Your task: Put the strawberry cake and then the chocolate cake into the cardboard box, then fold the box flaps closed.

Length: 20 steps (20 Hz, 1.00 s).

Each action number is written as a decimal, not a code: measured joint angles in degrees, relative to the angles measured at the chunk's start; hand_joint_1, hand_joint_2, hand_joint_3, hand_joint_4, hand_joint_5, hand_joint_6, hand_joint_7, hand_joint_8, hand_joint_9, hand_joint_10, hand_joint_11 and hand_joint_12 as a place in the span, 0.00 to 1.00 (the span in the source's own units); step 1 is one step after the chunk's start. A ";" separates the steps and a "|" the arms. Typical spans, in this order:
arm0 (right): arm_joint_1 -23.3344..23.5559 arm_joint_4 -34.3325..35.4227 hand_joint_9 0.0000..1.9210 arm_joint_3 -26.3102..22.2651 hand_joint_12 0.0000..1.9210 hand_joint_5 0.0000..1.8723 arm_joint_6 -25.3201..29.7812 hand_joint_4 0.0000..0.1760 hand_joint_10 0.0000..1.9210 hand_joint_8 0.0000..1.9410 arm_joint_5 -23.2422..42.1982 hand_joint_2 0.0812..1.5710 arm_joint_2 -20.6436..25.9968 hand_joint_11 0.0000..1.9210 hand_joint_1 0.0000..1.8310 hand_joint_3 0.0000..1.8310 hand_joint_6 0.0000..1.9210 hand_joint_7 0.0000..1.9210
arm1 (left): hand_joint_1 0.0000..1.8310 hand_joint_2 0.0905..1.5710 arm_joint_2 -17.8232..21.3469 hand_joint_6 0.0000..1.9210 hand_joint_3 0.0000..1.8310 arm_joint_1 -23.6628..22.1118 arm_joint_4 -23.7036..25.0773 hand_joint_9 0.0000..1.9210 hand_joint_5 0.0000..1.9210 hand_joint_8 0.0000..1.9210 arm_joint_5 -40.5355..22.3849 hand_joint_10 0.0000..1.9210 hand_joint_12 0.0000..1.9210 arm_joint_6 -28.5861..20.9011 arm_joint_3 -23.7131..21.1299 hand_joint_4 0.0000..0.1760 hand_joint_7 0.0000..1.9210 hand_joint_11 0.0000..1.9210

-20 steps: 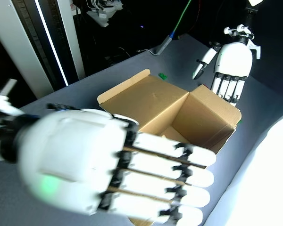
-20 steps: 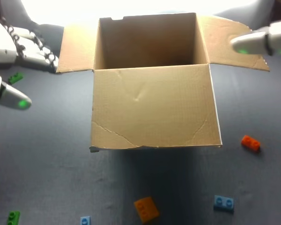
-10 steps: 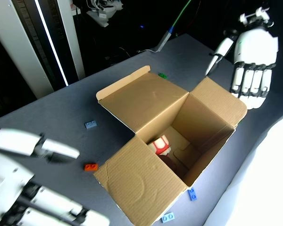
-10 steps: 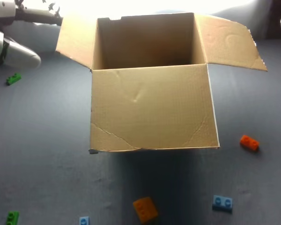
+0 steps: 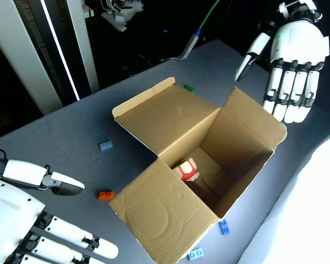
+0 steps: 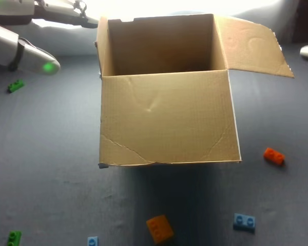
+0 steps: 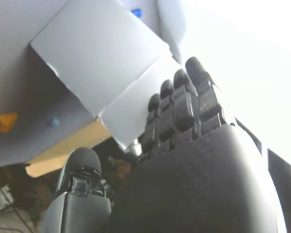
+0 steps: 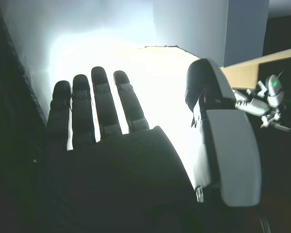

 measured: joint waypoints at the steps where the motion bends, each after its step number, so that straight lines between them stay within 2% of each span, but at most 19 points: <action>1: -0.83 -0.04 0.04 0.28 0.00 0.03 -0.04 0.00 0.00 0.00 0.59 0.78 -0.39 0.00 0.00 0.00 0.00 0.06 | 0.00 0.79 0.00 0.00 0.00 0.00 0.72 0.07 0.06 0.00 -0.04 0.00 0.30 0.00 -0.70 0.05 0.08 0.00; 5: -5.60 -0.09 0.03 1.36 0.00 0.02 -2.25 0.00 0.00 0.00 5.97 0.75 -2.16 0.00 0.00 0.00 0.00 0.04 | 0.00 0.79 -0.02 0.00 0.00 0.00 1.44 0.07 0.06 0.00 -0.02 0.00 0.29 -0.11 -2.73 0.08 0.08 0.00; 10: -9.51 -0.07 0.04 4.81 0.00 0.03 -2.43 0.00 0.00 0.00 7.41 0.77 -6.69 0.00 0.00 0.00 0.00 0.05 | 0.00 0.78 -0.26 0.00 0.00 0.48 3.61 0.07 0.04 0.00 0.68 0.00 0.28 -0.13 -4.33 0.03 0.06 0.00; 11: -9.77 -0.22 0.04 5.40 0.00 0.03 -2.40 0.00 0.01 0.01 8.46 0.77 -7.39 0.01 0.00 0.00 0.00 0.07 | 0.00 0.78 -0.39 0.00 0.00 0.48 4.04 0.07 0.04 0.00 0.81 0.00 0.28 -0.11 -4.96 0.00 0.06 0.00; 13: -9.88 -0.59 0.04 5.99 0.00 0.04 -2.29 0.00 0.01 0.01 9.73 0.77 -8.22 0.01 0.00 0.00 0.01 0.07 | 0.00 0.78 -0.63 0.00 0.00 0.55 3.98 0.08 0.05 0.00 1.01 0.00 0.32 -0.04 -5.86 0.00 0.08 0.00; 15: -9.86 -5.40 0.05 6.10 0.01 0.04 0.37 0.00 0.01 0.01 10.49 0.77 -8.85 0.02 0.00 0.00 0.01 0.08 | 0.00 0.78 -0.74 0.00 0.00 0.74 4.24 0.08 0.05 0.00 1.16 0.00 0.33 -0.04 -6.95 0.00 0.08 0.00; 17: -9.51 -6.62 0.05 6.10 0.01 0.05 0.81 0.00 0.01 0.01 10.40 0.76 -10.12 0.02 0.00 0.00 0.01 0.08 | 0.00 0.78 -1.05 0.00 0.00 1.64 4.85 0.07 0.04 0.00 1.66 0.00 0.31 0.07 -7.89 0.00 0.07 0.00; 18: -9.03 -7.17 0.05 6.10 0.07 0.05 0.98 0.00 0.00 0.00 10.36 0.76 -10.64 0.00 0.00 0.00 0.00 0.08 | 0.00 0.77 -1.36 0.00 0.00 2.05 4.92 0.08 0.05 0.00 1.36 0.00 0.33 0.11 -7.96 0.00 0.08 0.00; 20: -7.87 -7.85 0.06 6.10 0.09 0.06 1.29 0.00 0.00 0.00 11.17 0.76 -11.47 0.00 0.00 0.00 0.00 0.09 | 0.00 0.78 -1.77 0.00 0.00 2.32 4.98 0.08 0.05 0.00 1.60 0.00 0.34 0.11 -7.96 0.00 0.08 0.00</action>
